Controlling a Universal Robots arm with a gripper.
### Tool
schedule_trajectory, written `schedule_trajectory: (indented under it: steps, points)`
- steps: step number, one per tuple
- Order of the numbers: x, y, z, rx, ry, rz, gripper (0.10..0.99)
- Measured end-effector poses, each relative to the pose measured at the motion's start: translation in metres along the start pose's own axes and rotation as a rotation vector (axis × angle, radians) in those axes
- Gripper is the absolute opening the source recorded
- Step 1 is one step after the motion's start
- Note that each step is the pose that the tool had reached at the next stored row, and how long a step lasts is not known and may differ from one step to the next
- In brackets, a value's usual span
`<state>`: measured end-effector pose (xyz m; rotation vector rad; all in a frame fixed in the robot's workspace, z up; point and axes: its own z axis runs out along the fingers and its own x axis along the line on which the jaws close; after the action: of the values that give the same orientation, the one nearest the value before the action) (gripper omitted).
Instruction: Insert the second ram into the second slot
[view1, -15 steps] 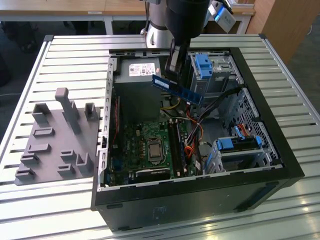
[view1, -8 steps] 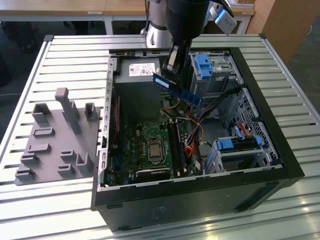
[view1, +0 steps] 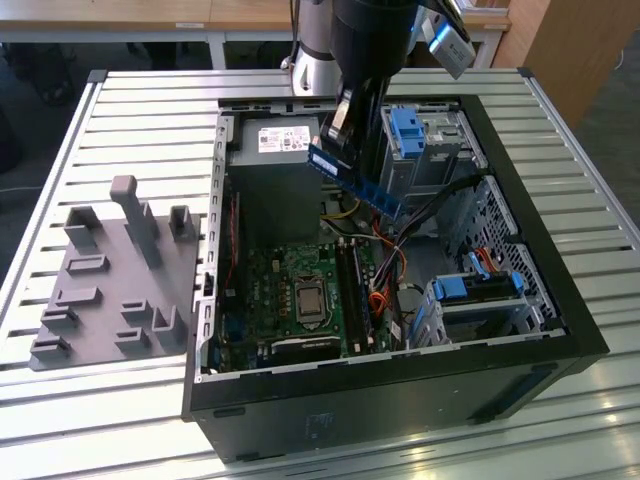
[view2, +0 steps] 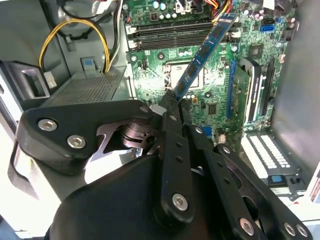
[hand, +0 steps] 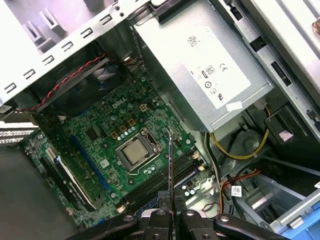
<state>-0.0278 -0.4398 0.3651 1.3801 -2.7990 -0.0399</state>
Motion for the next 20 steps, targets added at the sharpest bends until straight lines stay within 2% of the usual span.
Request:
schedule_trajectory:
  steps: [13,20]
  points:
    - [0.0019,-0.0015,0.0006,0.0,-0.0005,0.043,0.137]
    - [0.0019,-0.0015,0.001,0.001,-0.0017,0.139,0.137]
